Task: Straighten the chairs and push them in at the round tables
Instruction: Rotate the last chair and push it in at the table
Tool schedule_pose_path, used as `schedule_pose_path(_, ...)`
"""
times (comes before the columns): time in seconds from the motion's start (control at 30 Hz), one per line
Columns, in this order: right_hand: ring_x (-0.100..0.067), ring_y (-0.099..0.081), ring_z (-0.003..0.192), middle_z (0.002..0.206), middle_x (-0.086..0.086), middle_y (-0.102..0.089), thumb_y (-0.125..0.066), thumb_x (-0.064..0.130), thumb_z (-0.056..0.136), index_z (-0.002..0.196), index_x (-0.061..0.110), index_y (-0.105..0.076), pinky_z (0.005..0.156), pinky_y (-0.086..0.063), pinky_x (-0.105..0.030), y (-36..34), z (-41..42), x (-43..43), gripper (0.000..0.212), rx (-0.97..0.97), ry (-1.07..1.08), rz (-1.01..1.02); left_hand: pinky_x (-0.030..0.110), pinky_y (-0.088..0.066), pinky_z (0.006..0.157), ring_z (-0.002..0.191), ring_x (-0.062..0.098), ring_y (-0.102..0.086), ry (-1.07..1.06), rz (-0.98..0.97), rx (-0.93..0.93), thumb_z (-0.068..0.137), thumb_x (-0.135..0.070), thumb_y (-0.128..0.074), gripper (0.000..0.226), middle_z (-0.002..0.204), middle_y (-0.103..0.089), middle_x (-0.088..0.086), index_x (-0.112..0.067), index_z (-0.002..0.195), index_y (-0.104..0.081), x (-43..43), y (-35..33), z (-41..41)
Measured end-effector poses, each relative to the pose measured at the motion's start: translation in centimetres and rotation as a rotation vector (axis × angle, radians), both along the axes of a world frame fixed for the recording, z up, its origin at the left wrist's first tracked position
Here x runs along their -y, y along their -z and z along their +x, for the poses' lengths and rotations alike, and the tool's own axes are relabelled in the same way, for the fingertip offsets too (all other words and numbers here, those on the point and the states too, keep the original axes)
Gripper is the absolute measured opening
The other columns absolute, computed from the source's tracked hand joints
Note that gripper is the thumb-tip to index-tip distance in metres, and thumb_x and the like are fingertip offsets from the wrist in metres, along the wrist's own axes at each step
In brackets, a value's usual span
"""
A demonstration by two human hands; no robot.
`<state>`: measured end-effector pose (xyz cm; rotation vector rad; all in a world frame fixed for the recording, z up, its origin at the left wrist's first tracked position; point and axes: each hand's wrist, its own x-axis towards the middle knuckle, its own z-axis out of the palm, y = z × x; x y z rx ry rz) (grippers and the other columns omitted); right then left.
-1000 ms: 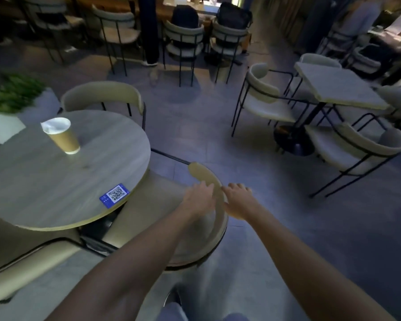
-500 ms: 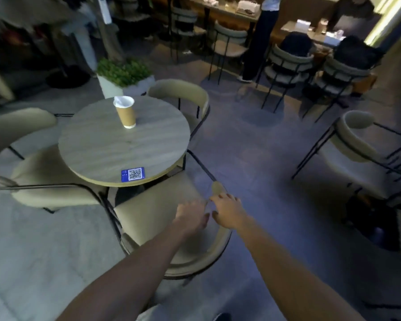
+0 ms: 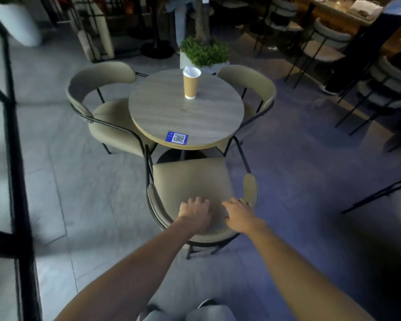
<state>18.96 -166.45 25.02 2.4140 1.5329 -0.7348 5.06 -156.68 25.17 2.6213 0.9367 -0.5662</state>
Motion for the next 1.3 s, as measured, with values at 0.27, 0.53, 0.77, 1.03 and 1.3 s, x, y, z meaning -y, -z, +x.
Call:
schedule_pose_path(0.27, -0.032, -0.044, 0.125, 0.132, -0.007, -0.053, -0.051, 0.027, 0.091, 0.131, 0.022, -0.052, 0.103, -0.032, -0.046, 5.0, -2.0, 1.0, 0.040, -0.031, -0.209, -0.068, 0.048, -0.042, 0.100, 0.119, 0.033, -0.054, -0.187, -0.053, 0.011, 0.098, -0.043, -0.039, 0.041, 0.131, -0.055, 0.011, -0.019, 0.130, -0.049, 3.7, 5.1, -4.2)
schedule_pose_path(0.53, -0.034, -0.046, 0.126, 0.134, -0.009, -0.054, -0.059, 0.033, 0.087, 0.138, 0.021, -0.046, 0.103, -0.037, -0.045, 9.1, 0.1, 3.2, 0.054, -0.043, -0.422, -0.148, 0.048, -0.027, 0.111, 0.122, 0.033, -0.044, -0.230, 0.122, -0.159, 0.083, -0.048, -0.050, 0.057, 0.131, -0.053, 0.011, -0.020, 0.132, -0.055, 7.5, 9.1, -3.3)
schedule_pose_path(0.77, -0.030, -0.050, 0.118, 0.125, -0.002, -0.061, -0.050, 0.006, 0.090, 0.132, 0.029, -0.050, 0.101, -0.031, -0.044, 11.9, 0.2, 4.5, 0.048, 0.039, -0.404, 0.068, 0.047, -0.018, 0.118, 0.125, 0.032, -0.043, -0.211, 0.274, -0.087, 0.088, -0.020, -0.055, 0.042, 0.129, -0.056, 0.009, -0.024, 0.130, -0.054, 8.5, 11.0, -3.3)
schedule_pose_path(1.03, -0.028, -0.049, 0.120, 0.129, 0.002, -0.062, -0.053, 0.004, 0.090, 0.137, 0.033, -0.053, 0.103, -0.028, -0.042, 13.0, 0.1, 4.5, 0.055, 0.016, -0.348, 0.113, 0.043, -0.029, 0.109, 0.115, 0.031, -0.050, -0.213, 0.291, -0.104, 0.094, -0.027, -0.058, 0.030, 0.119, -0.062, 0.008, -0.024, 0.123, -0.061, 8.0, 11.7, -3.2)
schedule_pose_path(1.3, -0.028, -0.051, 0.117, 0.121, -0.001, -0.066, -0.053, 0.001, 0.088, 0.129, 0.031, -0.058, 0.097, -0.030, -0.041, 12.9, -0.3, 4.8, 0.052, -0.001, -0.352, 0.100, 0.047, -0.027, 0.110, 0.113, 0.033, -0.049, -0.221, 0.303, -0.089, 0.094, -0.027, -0.060, 0.030, 0.120, -0.060, 0.010, -0.025, 0.124, -0.059, 8.8, 12.7, -3.7)
